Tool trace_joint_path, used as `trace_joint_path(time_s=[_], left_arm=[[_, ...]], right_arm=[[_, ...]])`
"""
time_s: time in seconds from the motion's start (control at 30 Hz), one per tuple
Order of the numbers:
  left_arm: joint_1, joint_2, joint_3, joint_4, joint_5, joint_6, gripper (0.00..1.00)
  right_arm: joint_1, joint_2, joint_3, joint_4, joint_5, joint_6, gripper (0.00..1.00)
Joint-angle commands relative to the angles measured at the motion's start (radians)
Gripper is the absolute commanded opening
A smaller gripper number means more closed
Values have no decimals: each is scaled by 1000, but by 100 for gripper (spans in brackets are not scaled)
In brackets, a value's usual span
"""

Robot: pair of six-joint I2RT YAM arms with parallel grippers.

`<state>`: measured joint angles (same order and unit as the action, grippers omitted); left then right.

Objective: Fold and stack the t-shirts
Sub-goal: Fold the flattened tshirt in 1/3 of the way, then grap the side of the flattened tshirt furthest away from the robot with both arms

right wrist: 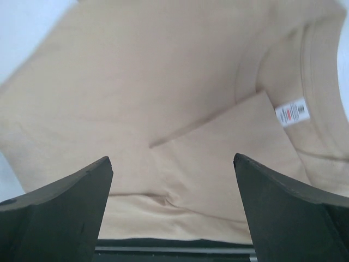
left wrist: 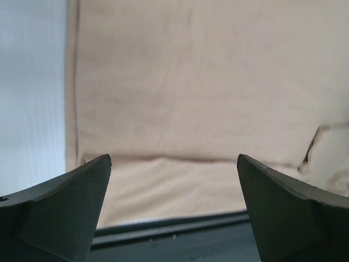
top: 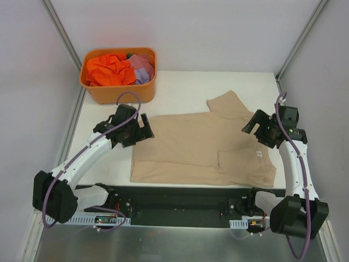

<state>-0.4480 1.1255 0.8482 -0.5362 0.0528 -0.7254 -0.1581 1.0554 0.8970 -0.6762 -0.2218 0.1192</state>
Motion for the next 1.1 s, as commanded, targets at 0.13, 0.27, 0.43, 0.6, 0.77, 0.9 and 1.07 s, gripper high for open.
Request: trace_joint_path(time_s=[0.13, 0.27, 0.43, 0.6, 0.77, 0.9, 1.07], left_arm=[[161, 400, 395, -12, -172, 148, 98], [195, 595, 552, -7, -171, 170, 87], [193, 752, 652, -7, -62, 196, 81], [181, 801, 615, -7, -103, 199, 72], [170, 829, 580, -7, -71, 193, 58], [144, 804, 536, -5, -99, 182, 58], [111, 786, 537, -5, -189, 179, 45]], right_arm=[[95, 217, 233, 170, 10, -112, 96], [101, 406, 388, 181, 7, -147, 96], [117, 595, 548, 167, -27, -145, 96], [135, 641, 530, 181, -33, -127, 96], [137, 601, 455, 182, -21, -131, 96], [137, 551, 395, 191, -5, -145, 96], [137, 505, 353, 190, -2, -164, 96]])
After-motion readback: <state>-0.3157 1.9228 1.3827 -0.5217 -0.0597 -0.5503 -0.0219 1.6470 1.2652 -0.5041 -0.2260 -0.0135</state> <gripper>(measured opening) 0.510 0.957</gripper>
